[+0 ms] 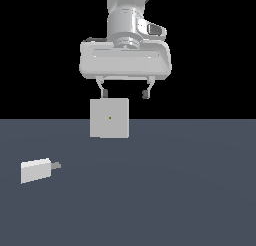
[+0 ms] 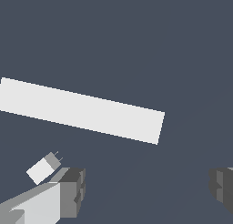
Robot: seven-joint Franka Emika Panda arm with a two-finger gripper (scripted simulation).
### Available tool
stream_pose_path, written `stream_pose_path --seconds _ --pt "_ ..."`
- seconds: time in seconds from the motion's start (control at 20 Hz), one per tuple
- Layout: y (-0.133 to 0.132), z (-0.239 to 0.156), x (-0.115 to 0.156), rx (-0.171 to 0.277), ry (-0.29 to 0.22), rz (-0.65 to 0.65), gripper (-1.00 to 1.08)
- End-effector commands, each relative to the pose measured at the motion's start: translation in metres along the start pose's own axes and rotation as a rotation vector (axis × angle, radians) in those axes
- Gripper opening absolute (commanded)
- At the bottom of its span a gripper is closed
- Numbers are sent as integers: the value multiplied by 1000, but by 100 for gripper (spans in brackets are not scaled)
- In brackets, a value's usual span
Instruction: Plug the charger into the wall socket.
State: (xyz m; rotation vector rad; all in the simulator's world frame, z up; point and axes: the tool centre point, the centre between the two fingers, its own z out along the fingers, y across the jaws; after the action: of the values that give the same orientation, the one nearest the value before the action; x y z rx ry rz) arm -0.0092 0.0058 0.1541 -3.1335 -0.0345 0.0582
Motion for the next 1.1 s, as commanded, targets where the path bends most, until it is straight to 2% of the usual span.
stream_pose_path --seconds 0.0,0.5,1.05 --pt "0 0 0 0 0 0 100" --pt "-6 4 -8 -4 14 51 100" --pt "-29 19 -31 -18 58 209 100"
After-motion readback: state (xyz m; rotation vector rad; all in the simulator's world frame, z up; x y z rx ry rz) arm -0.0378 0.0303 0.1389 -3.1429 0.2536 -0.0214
